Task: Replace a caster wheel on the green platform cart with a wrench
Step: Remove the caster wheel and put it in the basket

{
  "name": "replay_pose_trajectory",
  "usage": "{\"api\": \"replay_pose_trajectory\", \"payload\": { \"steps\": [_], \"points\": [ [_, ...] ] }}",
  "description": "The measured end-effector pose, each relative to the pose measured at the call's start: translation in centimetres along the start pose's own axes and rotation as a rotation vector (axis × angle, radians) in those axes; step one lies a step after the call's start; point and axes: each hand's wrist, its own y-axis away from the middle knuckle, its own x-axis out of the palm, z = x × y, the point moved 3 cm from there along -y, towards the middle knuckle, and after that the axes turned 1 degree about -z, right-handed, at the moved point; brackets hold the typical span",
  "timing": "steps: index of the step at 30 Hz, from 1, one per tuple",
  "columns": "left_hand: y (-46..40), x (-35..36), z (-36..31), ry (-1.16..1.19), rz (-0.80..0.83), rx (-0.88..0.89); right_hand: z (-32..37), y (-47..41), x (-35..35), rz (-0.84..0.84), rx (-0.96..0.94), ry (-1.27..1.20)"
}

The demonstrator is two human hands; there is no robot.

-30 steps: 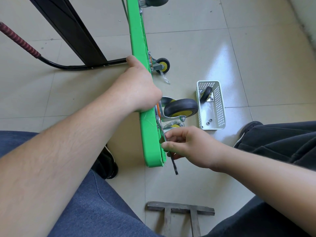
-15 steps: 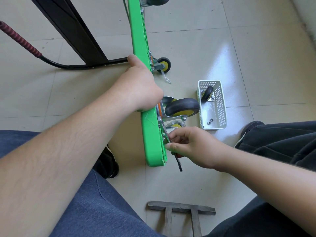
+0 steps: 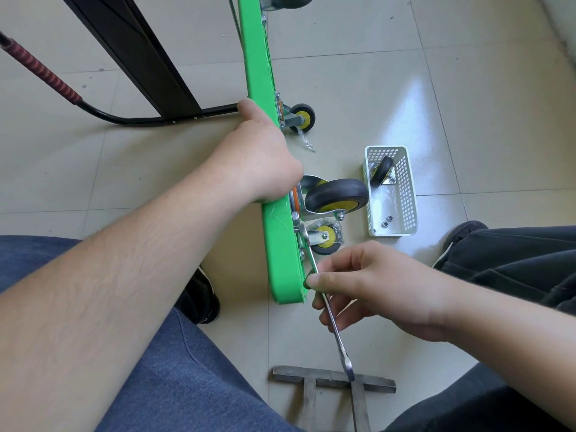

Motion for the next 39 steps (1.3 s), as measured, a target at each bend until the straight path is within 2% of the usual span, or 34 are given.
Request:
{"api": "replay_pose_trajectory", "payload": {
  "steps": [7,18,29,34,39],
  "points": [
    [0.0,0.1,-0.1,-0.038,0.007,-0.005,1.2,0.7,0.5,0.005,-0.003,-0.096],
    [0.0,-0.1,-0.1,-0.062,0.002,0.004,1.6,-0.3,0.4,-0.02,-0.044,-0.052],
    [-0.1,0.0,0.0,-0.041,-0.014,-0.009,-0.3,-2.8,-0.5,-0.092,-0.161,0.165],
    [0.0,0.0,0.0,-0.053,-0.003,-0.014,-0.9,-4.2,-1.5,-0.206,-0.278,0.384],
    [0.1,0.0,0.0,-0.061,-0.001,-0.01,-0.8,-4.4,-1.6,-0.225,-0.312,0.45]
  ]
}}
